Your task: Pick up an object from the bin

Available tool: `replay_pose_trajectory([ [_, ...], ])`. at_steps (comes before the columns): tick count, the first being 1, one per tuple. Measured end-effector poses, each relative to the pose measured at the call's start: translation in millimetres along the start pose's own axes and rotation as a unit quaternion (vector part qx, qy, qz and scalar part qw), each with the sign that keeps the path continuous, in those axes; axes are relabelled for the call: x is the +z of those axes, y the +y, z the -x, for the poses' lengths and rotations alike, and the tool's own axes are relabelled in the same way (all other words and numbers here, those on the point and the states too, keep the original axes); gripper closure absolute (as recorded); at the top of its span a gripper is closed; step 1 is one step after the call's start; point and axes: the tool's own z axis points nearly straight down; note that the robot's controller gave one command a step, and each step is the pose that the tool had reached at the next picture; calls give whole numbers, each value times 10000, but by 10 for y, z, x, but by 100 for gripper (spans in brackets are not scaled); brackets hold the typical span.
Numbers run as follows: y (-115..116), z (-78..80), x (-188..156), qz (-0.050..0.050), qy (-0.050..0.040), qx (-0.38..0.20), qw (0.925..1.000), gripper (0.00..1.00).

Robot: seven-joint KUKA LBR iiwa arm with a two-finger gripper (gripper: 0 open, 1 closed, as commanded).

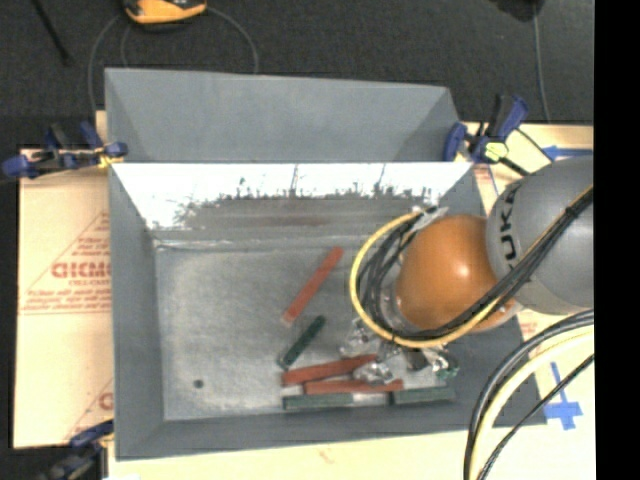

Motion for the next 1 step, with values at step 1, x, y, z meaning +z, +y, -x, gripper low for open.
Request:
replay_pose_trajectory([
  [1, 0, 0, 0, 0, 0, -3, 10000, 100],
])
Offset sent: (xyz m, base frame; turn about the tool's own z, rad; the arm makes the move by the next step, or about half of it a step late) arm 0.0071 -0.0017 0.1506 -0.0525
